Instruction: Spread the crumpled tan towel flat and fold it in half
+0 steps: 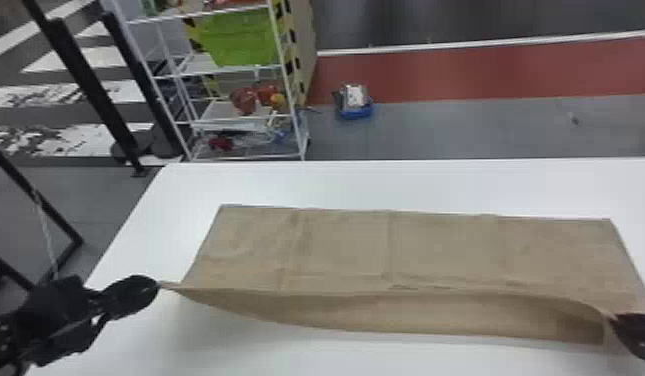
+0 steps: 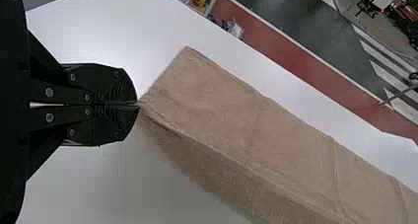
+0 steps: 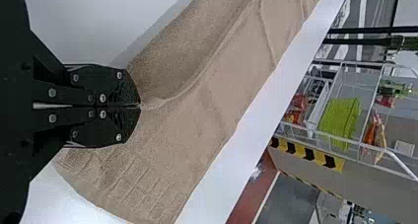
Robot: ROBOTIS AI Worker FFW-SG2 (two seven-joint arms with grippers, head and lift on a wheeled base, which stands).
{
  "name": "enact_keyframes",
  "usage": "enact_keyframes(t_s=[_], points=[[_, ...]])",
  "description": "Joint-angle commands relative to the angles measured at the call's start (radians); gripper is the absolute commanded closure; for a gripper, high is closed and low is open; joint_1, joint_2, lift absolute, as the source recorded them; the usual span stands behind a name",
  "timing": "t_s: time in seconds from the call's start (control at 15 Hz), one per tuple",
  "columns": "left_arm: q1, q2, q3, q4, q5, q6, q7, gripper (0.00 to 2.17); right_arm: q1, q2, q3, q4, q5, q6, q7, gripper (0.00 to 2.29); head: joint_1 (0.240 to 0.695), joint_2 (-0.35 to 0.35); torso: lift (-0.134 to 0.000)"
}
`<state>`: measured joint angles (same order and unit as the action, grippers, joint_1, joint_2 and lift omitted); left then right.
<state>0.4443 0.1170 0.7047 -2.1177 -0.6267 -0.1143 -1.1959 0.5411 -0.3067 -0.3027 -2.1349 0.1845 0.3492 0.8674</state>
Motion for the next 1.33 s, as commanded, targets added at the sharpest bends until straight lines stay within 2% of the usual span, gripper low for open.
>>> enact_keyframes(t_s=[0.0,0.33,0.53,0.73,0.87,1.0,1.13,1.27], points=[[0.017,0.001,0.025,0.032,0.005,-0.080,-0.008,1.89,0.014,-0.002,-0.010,-0.003,0.000,-0.009,0.012,1.77,0.695,0.206,-0.123],[0.040,0.012,0.064,0.079,0.007,-0.190,-0.033,1.89,0.049,-0.002,-0.055,-0.013,-0.014,-0.043,0.067,1.77,0.695,0.227,-0.123],[0.062,0.026,0.070,0.104,0.007,-0.245,-0.047,1.88,0.080,-0.002,-0.067,-0.007,0.001,-0.123,0.136,1.77,0.695,0.237,-0.123],[0.067,0.026,0.090,0.107,0.007,-0.285,-0.053,1.88,0.080,-0.002,-0.105,-0.010,0.003,-0.187,0.251,1.77,0.695,0.265,-0.123],[0.077,0.027,0.091,0.111,0.007,-0.297,-0.057,1.88,0.080,-0.003,-0.107,-0.014,0.044,-0.230,0.306,1.77,0.695,0.279,-0.123],[0.086,0.024,0.090,0.111,0.010,-0.328,-0.060,1.85,0.079,-0.003,-0.093,-0.013,0.115,-0.276,0.341,1.77,0.695,0.290,-0.123],[0.102,0.023,0.090,0.101,0.025,-0.331,-0.070,1.40,0.072,-0.008,-0.088,-0.013,0.181,-0.295,0.420,1.77,0.695,0.298,-0.123],[0.106,0.020,0.093,0.090,0.038,-0.331,-0.090,0.24,0.072,-0.019,-0.084,-0.013,0.265,-0.331,0.469,1.77,0.695,0.304,-0.123]])
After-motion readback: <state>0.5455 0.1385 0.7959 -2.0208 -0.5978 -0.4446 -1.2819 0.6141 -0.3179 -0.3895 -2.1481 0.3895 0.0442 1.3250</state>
